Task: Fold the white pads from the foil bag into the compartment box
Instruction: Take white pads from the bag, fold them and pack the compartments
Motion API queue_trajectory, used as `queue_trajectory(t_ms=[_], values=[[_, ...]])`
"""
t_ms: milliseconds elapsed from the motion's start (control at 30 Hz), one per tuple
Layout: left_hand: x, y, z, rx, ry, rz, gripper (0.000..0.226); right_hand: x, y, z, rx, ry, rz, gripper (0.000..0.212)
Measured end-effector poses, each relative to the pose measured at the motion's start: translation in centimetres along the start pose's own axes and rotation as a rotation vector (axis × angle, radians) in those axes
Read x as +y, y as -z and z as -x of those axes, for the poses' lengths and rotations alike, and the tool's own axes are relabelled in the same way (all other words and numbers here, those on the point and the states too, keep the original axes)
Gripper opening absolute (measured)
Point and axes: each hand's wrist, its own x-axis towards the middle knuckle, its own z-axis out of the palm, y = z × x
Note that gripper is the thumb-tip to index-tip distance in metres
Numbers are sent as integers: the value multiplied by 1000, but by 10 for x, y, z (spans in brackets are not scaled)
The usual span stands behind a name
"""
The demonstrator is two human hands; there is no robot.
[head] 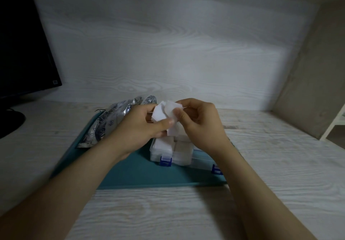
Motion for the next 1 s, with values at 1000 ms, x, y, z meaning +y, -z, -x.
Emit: queue_trajectory(t_ms=[1000], values=[[9,1,-1,76,-32,0,35,5,-3,-3,81,-133,-83,17]])
